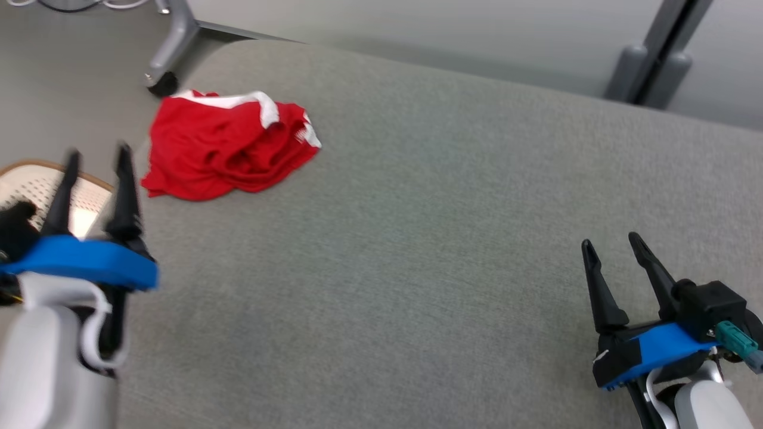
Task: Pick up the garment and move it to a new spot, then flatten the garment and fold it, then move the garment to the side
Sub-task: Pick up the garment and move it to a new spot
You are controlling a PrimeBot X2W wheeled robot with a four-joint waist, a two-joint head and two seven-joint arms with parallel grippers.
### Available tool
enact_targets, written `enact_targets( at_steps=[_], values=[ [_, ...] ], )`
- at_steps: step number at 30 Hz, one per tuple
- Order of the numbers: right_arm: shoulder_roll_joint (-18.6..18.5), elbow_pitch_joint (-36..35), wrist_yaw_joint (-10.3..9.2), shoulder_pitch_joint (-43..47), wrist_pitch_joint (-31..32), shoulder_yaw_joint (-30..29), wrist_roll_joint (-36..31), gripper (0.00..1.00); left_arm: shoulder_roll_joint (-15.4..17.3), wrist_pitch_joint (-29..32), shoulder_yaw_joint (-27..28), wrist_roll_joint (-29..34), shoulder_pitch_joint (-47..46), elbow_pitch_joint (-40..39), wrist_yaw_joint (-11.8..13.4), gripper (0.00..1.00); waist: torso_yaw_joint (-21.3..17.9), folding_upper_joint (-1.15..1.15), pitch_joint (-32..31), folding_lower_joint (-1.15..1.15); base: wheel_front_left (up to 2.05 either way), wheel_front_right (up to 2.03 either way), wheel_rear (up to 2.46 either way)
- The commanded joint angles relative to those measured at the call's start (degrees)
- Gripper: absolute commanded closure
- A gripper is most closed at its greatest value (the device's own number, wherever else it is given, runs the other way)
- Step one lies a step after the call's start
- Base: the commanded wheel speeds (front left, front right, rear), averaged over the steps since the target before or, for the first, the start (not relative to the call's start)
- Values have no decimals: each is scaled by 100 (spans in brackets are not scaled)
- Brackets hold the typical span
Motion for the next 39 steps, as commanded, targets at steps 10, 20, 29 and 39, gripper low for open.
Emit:
enact_targets(
  at_steps=[10,20,29,39],
  values=[
    [-117,-151,0,-760,-31,510,-73,0,1064,1149,595,-443,-1596,897,68,0,-1052,0,1325,-1,0,0,0],
    [-116,-338,0,-1089,-108,820,-106,0,1680,2351,851,-694,-1891,1578,347,0,-1870,0,2158,-1,0,0,0],
    [-78,-390,0,-1027,-210,768,-68,0,1423,4530,797,-1153,-1485,1991,1059,43,-2064,0,2089,-1,0,0,0],
    [47,-105,0,-862,-391,707,43,0,1765,4307,830,-1098,-1440,624,803,100,-2001,0,1202,-1,0,0,0]
  ],
)
